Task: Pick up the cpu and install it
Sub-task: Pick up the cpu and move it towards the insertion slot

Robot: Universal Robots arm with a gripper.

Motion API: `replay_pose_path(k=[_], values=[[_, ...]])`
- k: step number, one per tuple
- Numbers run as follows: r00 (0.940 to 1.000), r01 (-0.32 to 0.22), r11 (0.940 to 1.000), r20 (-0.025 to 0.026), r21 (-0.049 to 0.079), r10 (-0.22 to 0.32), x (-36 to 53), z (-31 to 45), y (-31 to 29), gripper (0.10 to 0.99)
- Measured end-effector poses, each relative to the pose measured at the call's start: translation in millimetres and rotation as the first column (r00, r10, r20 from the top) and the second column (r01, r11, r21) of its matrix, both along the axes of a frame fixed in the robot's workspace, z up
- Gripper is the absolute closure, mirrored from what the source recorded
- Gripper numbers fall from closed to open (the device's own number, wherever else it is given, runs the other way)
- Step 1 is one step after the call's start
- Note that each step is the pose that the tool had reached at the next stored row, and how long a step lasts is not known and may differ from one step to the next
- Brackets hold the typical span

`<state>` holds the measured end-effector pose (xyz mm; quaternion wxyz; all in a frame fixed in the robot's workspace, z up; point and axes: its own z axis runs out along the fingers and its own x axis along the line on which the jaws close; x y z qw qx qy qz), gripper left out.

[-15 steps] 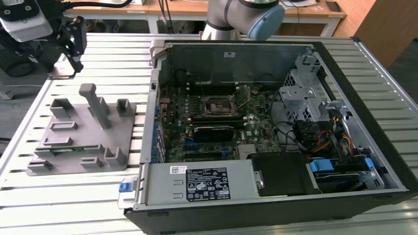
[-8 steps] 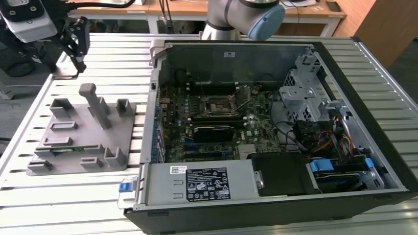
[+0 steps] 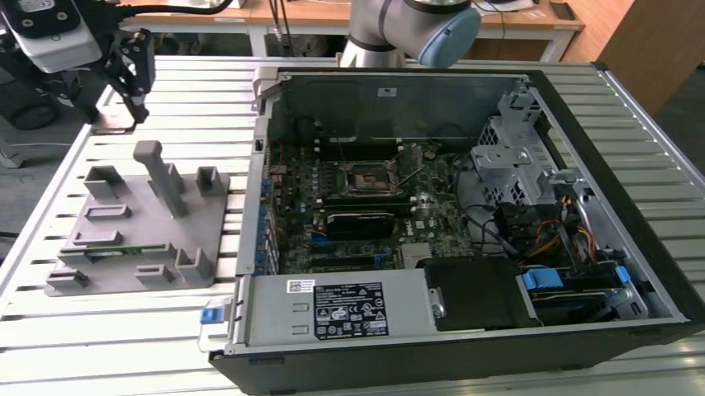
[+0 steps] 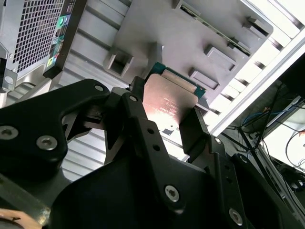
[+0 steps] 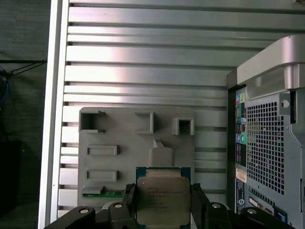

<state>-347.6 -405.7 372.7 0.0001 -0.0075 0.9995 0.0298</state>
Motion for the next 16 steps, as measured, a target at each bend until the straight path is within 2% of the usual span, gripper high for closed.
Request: replay_pose_path(k=[16], values=[[1.0,0.0,1.0,0.0,0.0,0.0,5.2,-1.4,0.0,0.545]])
